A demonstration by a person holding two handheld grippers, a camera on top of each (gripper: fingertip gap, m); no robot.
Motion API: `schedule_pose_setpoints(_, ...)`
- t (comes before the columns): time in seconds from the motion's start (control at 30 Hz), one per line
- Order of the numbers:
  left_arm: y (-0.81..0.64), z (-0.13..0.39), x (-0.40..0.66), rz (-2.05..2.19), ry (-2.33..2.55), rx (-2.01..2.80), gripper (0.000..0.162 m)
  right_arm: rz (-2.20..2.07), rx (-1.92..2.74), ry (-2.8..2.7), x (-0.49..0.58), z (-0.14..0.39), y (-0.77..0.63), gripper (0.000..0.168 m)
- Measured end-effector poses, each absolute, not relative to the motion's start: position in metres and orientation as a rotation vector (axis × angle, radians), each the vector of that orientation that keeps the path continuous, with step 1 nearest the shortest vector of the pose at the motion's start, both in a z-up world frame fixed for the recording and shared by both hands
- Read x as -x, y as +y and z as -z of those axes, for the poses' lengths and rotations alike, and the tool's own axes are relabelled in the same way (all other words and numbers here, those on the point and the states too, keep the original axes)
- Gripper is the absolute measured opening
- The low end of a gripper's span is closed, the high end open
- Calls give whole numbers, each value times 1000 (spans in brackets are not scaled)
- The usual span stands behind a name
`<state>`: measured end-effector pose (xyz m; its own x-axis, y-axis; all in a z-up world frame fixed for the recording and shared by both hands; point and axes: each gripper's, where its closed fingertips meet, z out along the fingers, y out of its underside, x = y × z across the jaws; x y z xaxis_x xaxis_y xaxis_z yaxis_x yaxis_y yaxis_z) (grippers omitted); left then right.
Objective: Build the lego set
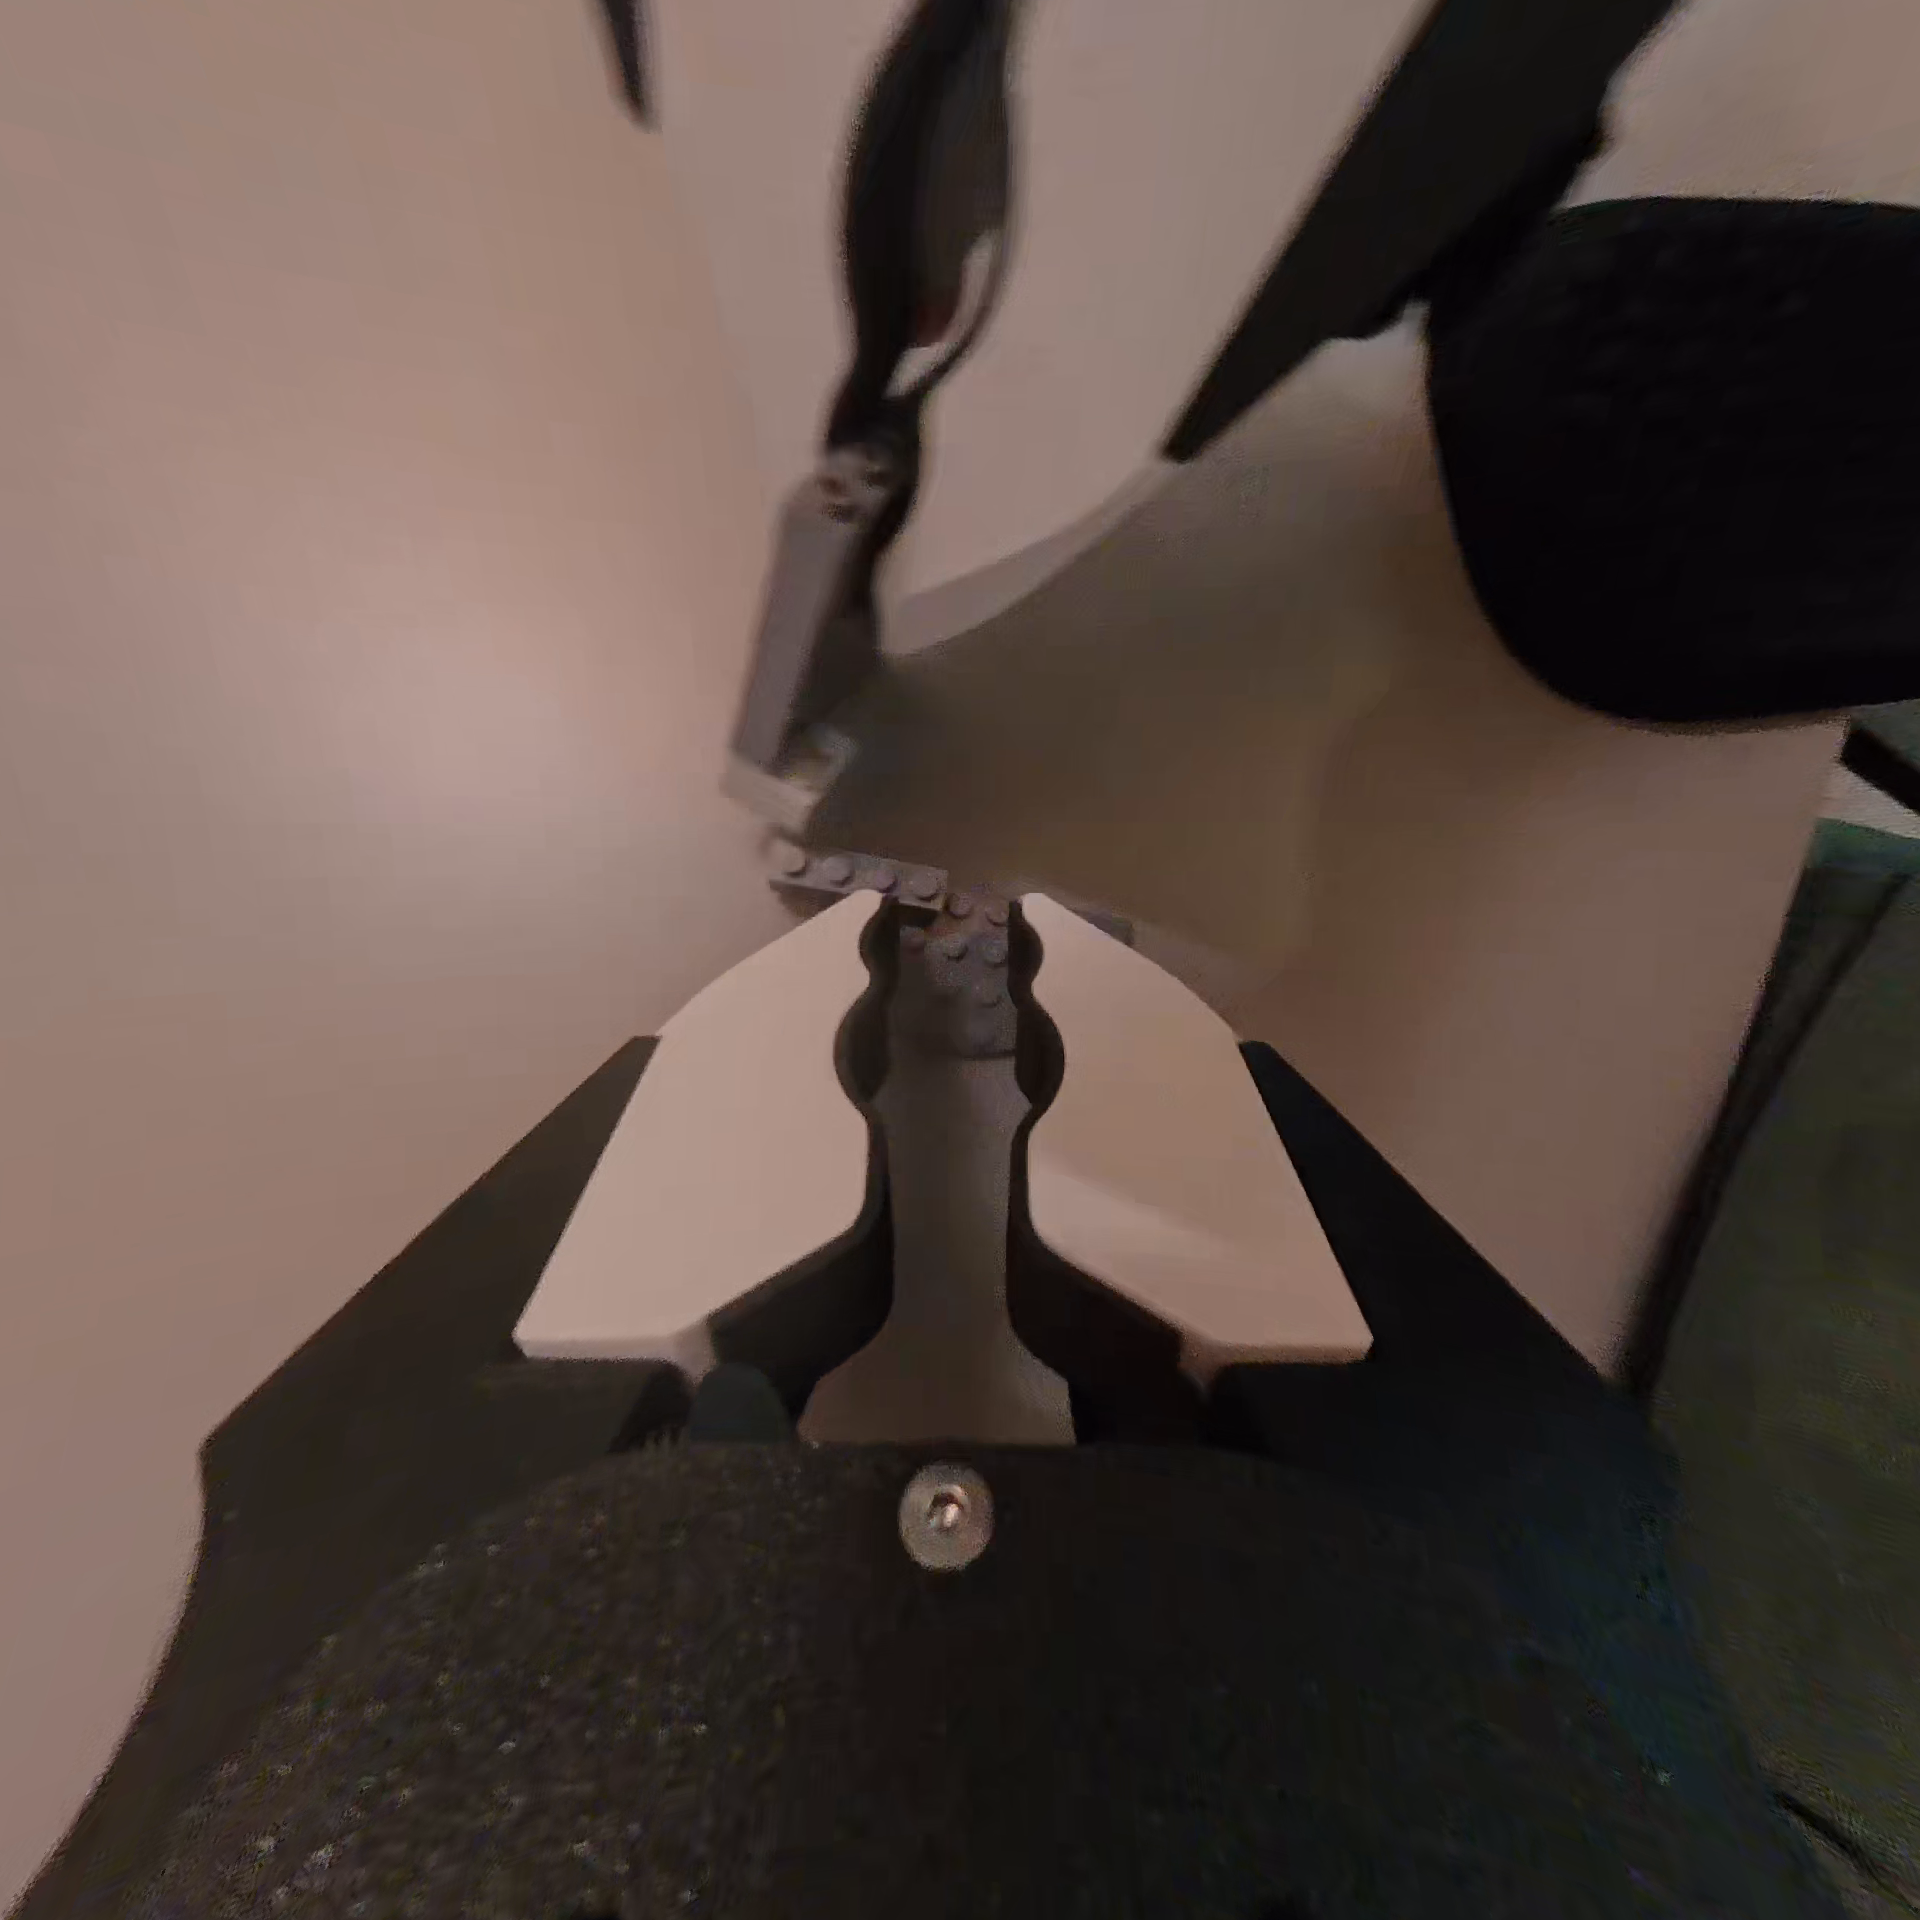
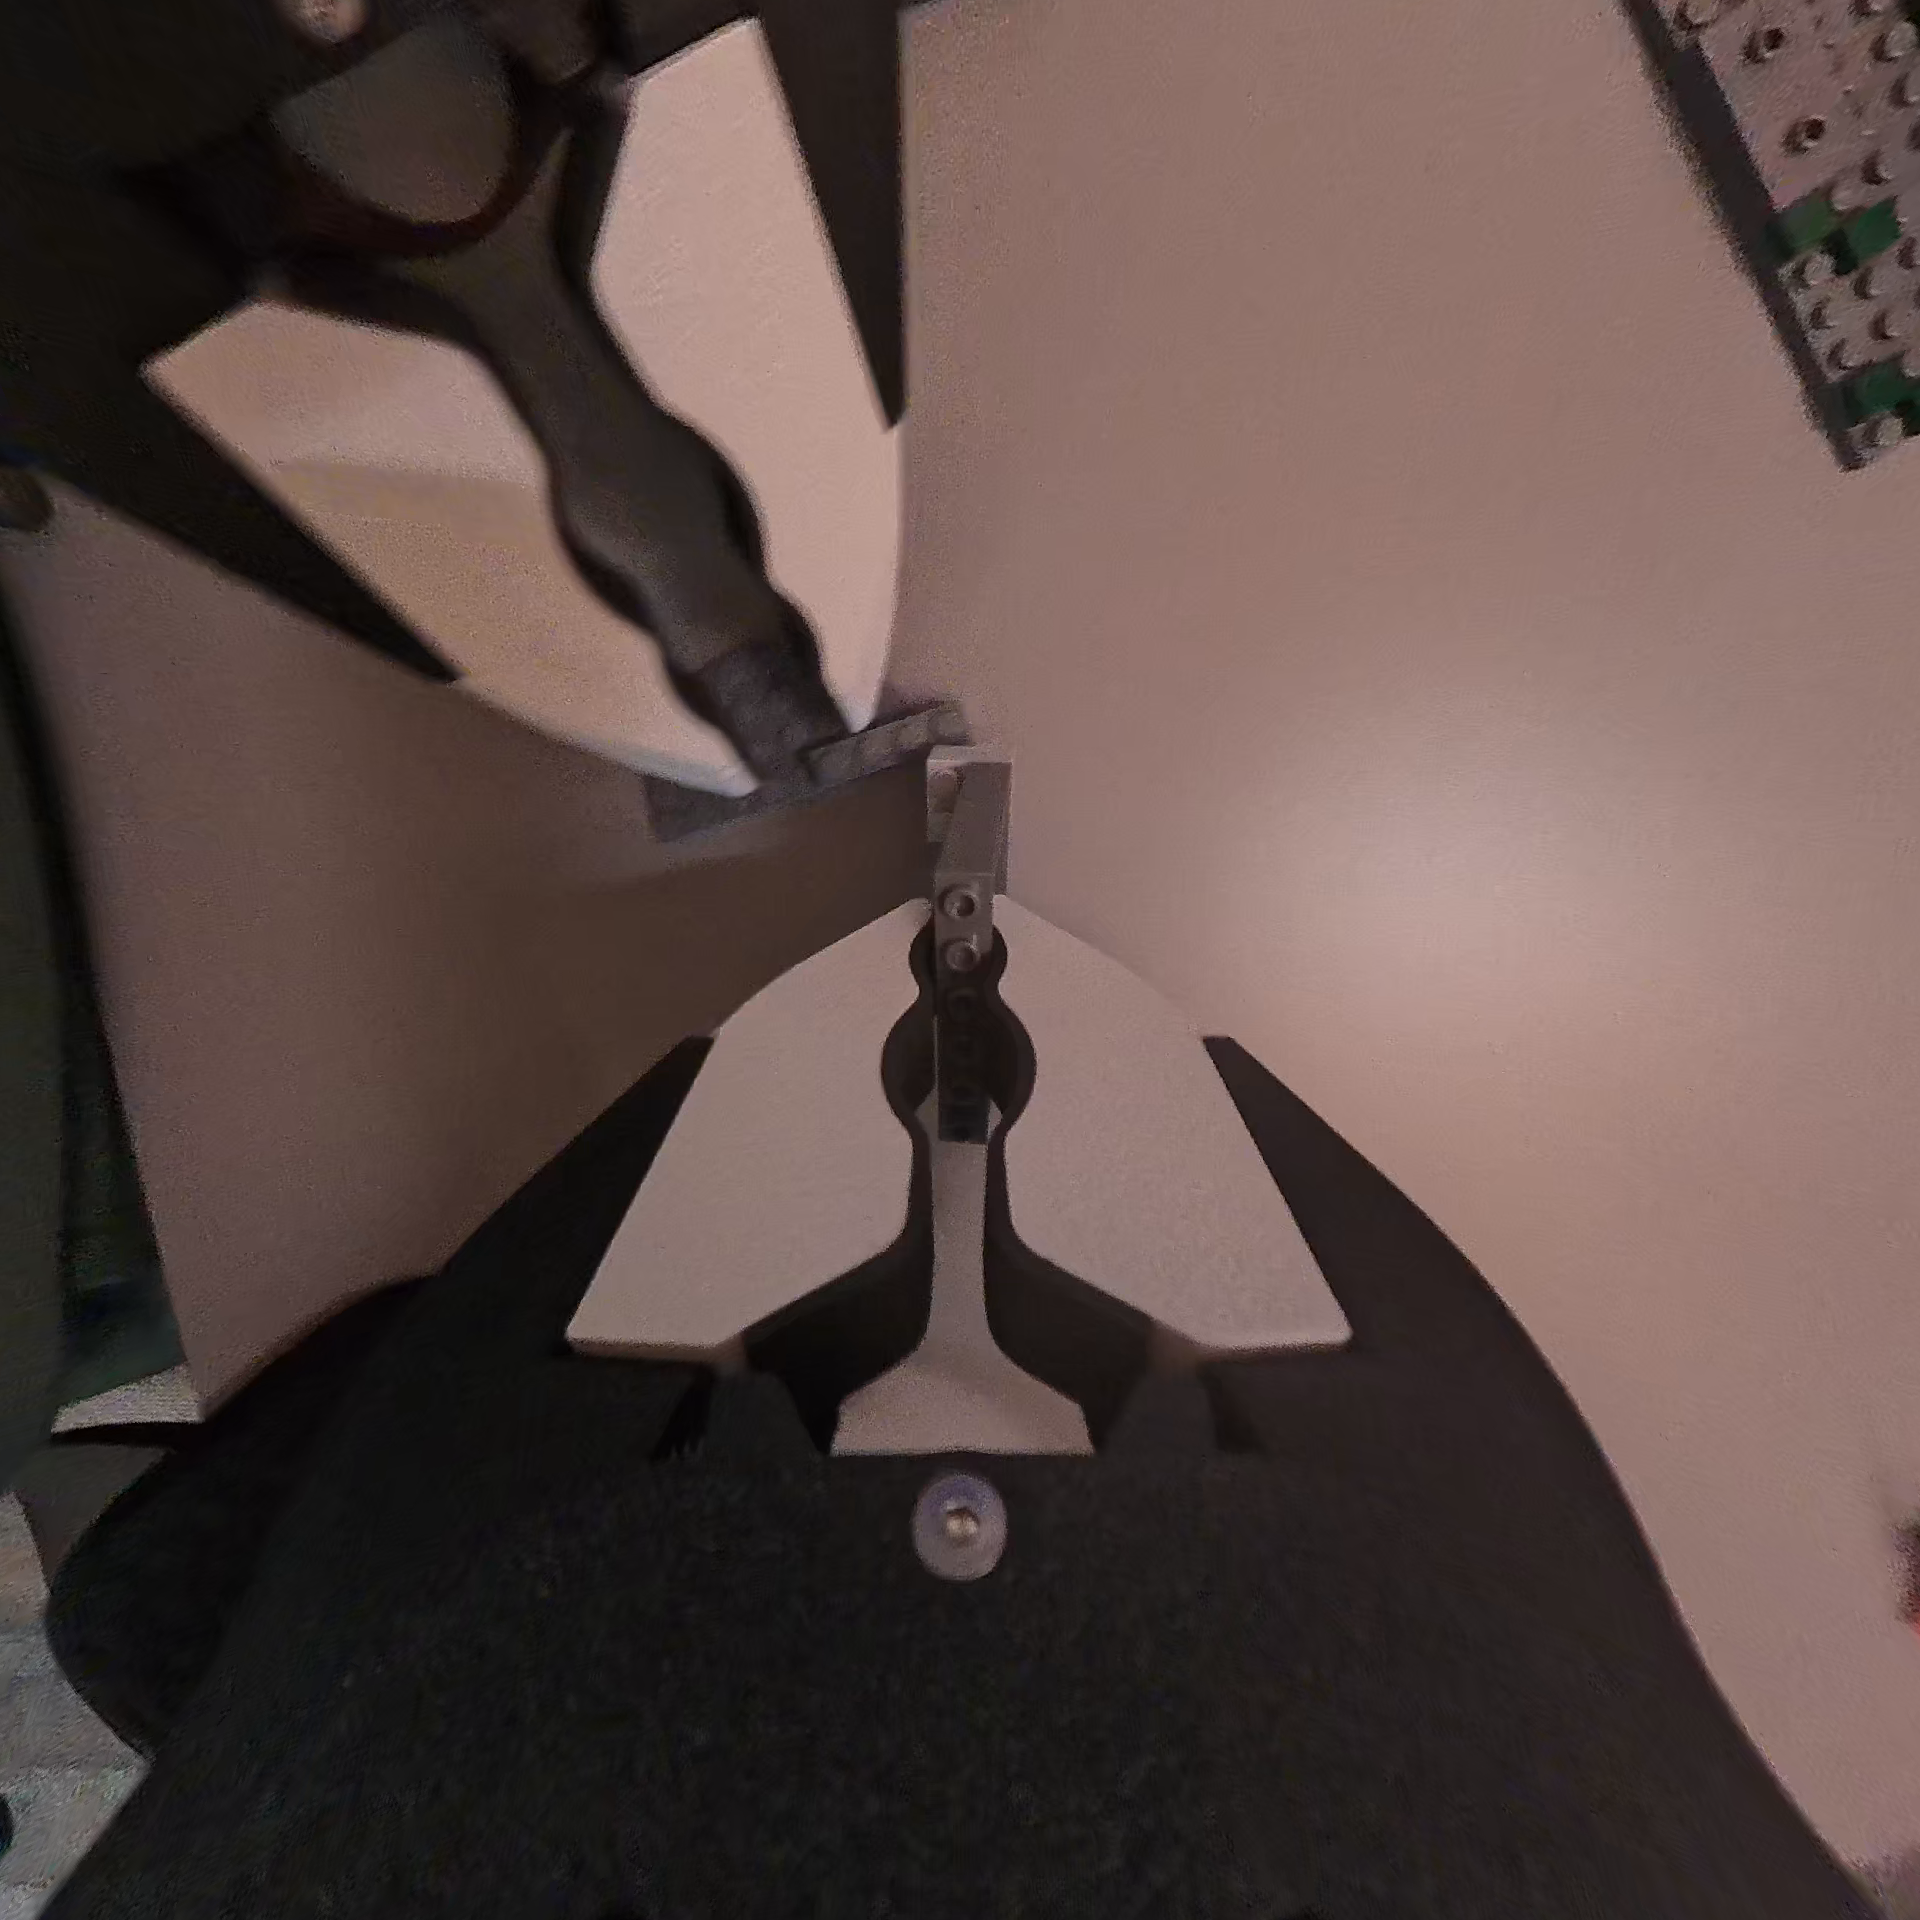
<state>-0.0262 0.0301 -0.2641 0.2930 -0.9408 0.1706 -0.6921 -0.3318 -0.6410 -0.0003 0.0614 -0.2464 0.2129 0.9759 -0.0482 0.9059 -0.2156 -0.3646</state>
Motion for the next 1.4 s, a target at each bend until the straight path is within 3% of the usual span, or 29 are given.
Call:
schedule_pose_setpoints(0.23, 33, 248, 48, 716, 1491, 2029, 18, -330, 2217, -1871, 8, 242, 77, 3)
schedule_pose_setpoints(0.43, 33, 265, 65, 592, 1742, 1865, 29, -284, 2282, -1971, -11, 237, 51, 3)
schedule_pose_setpoints(0.67, 17, 274, 41, 506, 1776, 1800, 16, -258, 2322, -1969, -4, 250, 52, 3)
schedule_pose_setpoints(0.83, 11, 275, 35, 599, 1641, 1920, 16, -358, 2278, -1997, 18, 249, 52, 3)
schedule_pose_setpoints(1.13, 17, 259, 38, 655, 1486, 1951, 26, -472, 2281, -1940, 24, 239, 56, 3)
schedule_pose_setpoints(1.4, 42, 271, 67, 463, 1741, 1804, 39, -400, 2457, -1891, 7, 244, 34, 3)
